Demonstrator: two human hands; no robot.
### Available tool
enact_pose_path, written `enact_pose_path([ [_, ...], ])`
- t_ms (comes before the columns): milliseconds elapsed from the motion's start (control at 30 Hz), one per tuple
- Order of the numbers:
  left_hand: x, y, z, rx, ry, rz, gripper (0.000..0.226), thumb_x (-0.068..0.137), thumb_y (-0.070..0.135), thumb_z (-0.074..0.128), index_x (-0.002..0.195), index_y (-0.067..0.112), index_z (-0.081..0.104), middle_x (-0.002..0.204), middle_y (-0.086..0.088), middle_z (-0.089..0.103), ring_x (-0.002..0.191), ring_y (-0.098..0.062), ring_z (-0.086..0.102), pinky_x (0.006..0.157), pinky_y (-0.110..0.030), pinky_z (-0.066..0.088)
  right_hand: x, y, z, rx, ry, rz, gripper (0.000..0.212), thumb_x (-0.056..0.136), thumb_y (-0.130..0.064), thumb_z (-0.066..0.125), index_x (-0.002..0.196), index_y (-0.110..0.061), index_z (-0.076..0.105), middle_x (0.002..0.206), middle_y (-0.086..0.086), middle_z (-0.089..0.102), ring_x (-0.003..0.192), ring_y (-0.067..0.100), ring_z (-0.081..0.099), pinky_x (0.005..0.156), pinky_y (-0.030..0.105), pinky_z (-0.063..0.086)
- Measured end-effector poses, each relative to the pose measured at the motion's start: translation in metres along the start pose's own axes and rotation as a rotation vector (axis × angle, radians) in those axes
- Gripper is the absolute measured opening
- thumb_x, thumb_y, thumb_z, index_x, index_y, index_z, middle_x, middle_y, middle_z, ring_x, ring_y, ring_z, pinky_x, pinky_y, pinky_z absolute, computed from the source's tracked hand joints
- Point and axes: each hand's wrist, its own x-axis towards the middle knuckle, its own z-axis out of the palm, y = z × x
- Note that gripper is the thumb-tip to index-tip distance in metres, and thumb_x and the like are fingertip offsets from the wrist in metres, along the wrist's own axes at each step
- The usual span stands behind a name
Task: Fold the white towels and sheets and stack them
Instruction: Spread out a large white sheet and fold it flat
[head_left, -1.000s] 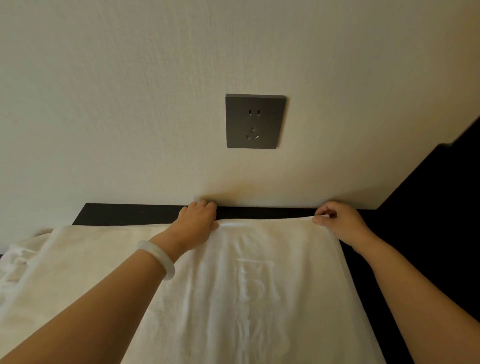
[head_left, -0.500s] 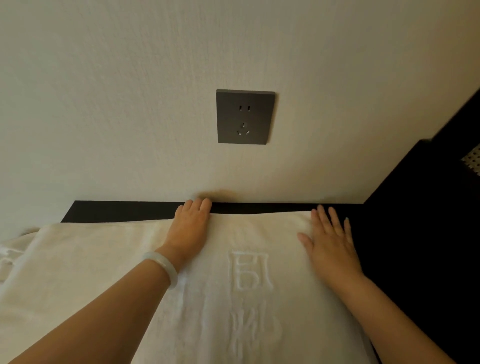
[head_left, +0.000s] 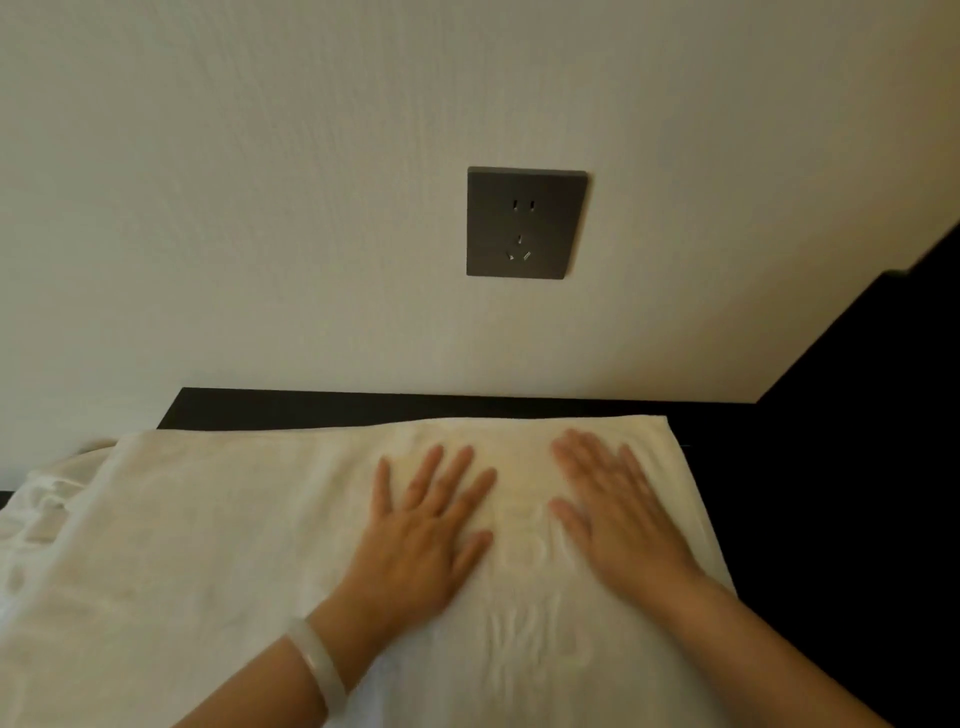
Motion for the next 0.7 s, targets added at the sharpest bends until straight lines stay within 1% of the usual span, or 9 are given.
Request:
enact_pose_path([
  [167,0.026,-0.054,-0.01,0.019,0.009,-0.204,0.068,0.092,0.066,-0.008,0.154,0.037,-0.01,0.165,0.005,-0.01,0.151,-0.019,-0.013,0.12,-0.052,-0.008,0.02,0.043,-0.034,0.011,-0.086,0.448,0.064,0.105,-0.048,0.019,0.158,-0.021,-0.002,0.167,0.003,-0.003,0.153,0.018,-0.006,0.123,0.043,-0.004],
  [267,0.039,-0.054,-0.016,-0.017,-0.006,-0.267,0.063,0.1,0.058,0.007,0.156,0.032,-0.005,0.165,0.003,-0.005,0.152,-0.024,-0.008,0.12,-0.053,-0.008,0.029,-0.002,-0.035,-0.053,0.124,0.245,0.064,0.104,-0.043,0.031,0.157,-0.01,0.018,0.164,0.01,0.014,0.153,0.024,0.005,0.123,0.047,-0.002],
  [333,0.035,-0.035,-0.007,0.0,0.047,-0.115,0.062,0.099,0.059,0.004,0.155,0.035,-0.005,0.165,0.005,-0.007,0.152,-0.022,-0.01,0.119,-0.052,-0.011,0.022,-0.036,-0.02,0.051,0.157,-0.013,0.063,0.101,-0.045,0.03,0.155,-0.013,0.027,0.163,0.008,0.02,0.152,0.024,0.013,0.123,0.045,-0.001],
  [367,0.026,-0.028,-0.001,0.003,0.053,-0.009,0.062,0.097,0.061,0.0,0.155,0.039,-0.006,0.165,0.008,-0.008,0.151,-0.019,-0.012,0.12,-0.049,-0.012,0.017,-0.045,-0.013,0.05,0.095,-0.093,0.064,0.1,-0.05,0.022,0.156,-0.019,0.021,0.164,0.002,0.012,0.152,0.02,0.009,0.123,0.041,-0.005],
  [433,0.01,-0.037,0.002,-0.004,0.058,0.081,0.063,0.094,0.061,-0.007,0.154,0.04,-0.007,0.163,0.01,-0.011,0.151,-0.015,-0.012,0.121,-0.043,-0.011,0.014,-0.036,-0.002,0.003,0.005,-0.042,0.064,0.101,-0.055,0.017,0.157,-0.029,0.004,0.164,-0.007,-0.006,0.152,0.01,-0.007,0.121,0.035,-0.014],
  [500,0.001,-0.066,-0.002,0.011,0.09,-0.085,0.07,0.088,0.061,-0.015,0.154,0.036,-0.009,0.163,0.007,-0.013,0.151,-0.016,-0.011,0.122,-0.039,-0.008,0.022,-0.011,-0.002,-0.003,0.001,0.103,0.063,0.103,-0.052,0.019,0.158,-0.028,-0.002,0.165,-0.007,-0.01,0.151,0.008,-0.013,0.121,0.033,-0.013],
  [600,-0.003,-0.1,-0.015,-0.026,0.054,-0.405,0.074,0.091,0.06,-0.016,0.157,0.027,-0.005,0.165,-0.002,-0.007,0.151,-0.023,-0.01,0.123,-0.045,-0.003,0.034,0.005,-0.023,0.02,-0.063,0.3,0.064,0.104,-0.05,0.016,0.159,-0.02,0.0,0.166,0.0,-0.004,0.152,0.013,-0.01,0.122,0.038,-0.01],
  [633,-0.002,-0.095,-0.019,-0.031,0.063,-0.426,0.075,0.093,0.059,-0.013,0.157,0.023,-0.002,0.165,-0.004,-0.004,0.151,-0.025,-0.008,0.123,-0.047,-0.002,0.033,0.002,-0.027,0.017,-0.048,0.332,0.065,0.104,-0.05,0.017,0.159,-0.017,0.001,0.166,0.002,-0.003,0.152,0.015,-0.01,0.122,0.04,-0.01],
  [700,-0.001,-0.058,-0.018,0.013,0.14,-0.283,0.071,0.099,0.055,-0.002,0.157,0.017,0.015,0.164,-0.009,0.01,0.151,-0.03,0.007,0.122,-0.051,0.004,0.021,-0.022,-0.025,0.006,0.072,0.269,0.066,0.105,-0.048,0.022,0.158,-0.013,0.007,0.166,0.007,0.002,0.153,0.019,-0.005,0.122,0.042,-0.009],
])
